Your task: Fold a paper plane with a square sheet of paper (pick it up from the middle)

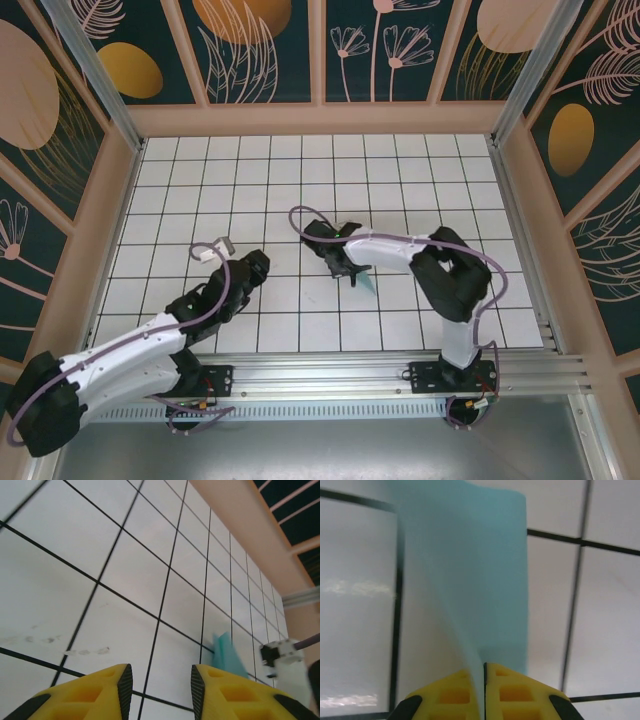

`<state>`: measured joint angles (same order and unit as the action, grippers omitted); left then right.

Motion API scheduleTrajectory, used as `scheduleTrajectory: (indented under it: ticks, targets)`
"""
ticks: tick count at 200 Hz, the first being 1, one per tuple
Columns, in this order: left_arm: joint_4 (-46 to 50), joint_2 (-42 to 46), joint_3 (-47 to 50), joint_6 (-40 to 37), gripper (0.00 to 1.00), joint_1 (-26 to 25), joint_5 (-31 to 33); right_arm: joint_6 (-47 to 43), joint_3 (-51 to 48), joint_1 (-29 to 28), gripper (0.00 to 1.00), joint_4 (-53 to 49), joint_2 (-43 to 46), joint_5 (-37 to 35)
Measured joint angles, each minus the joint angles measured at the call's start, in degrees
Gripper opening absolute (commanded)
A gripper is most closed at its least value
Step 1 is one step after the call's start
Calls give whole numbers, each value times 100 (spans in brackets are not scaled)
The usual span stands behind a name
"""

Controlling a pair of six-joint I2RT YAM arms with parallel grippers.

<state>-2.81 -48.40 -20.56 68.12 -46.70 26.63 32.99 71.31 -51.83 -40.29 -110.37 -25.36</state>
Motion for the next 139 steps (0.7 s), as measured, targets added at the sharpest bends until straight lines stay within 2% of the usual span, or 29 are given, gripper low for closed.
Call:
scheduleTrajectory:
  ticks: [48, 71, 86, 111, 139]
  targets:
    - [260, 673, 330, 223, 41, 0, 391, 52, 990, -376, 18, -461, -813, 63]
    - [310, 699, 369, 258, 42, 0, 407, 31, 1113, -424, 33, -509, -872, 149]
    - [304, 671, 369, 269, 42, 0, 400, 28, 1132, -420, 37, -514, -859, 232]
    - [284, 485, 369, 267, 43, 0, 341, -33, 1012, -433, 49, -98, -553, 846]
    - [74, 83, 369, 258, 45, 0, 103, -116, 389, -391, 54, 717, 494, 1683]
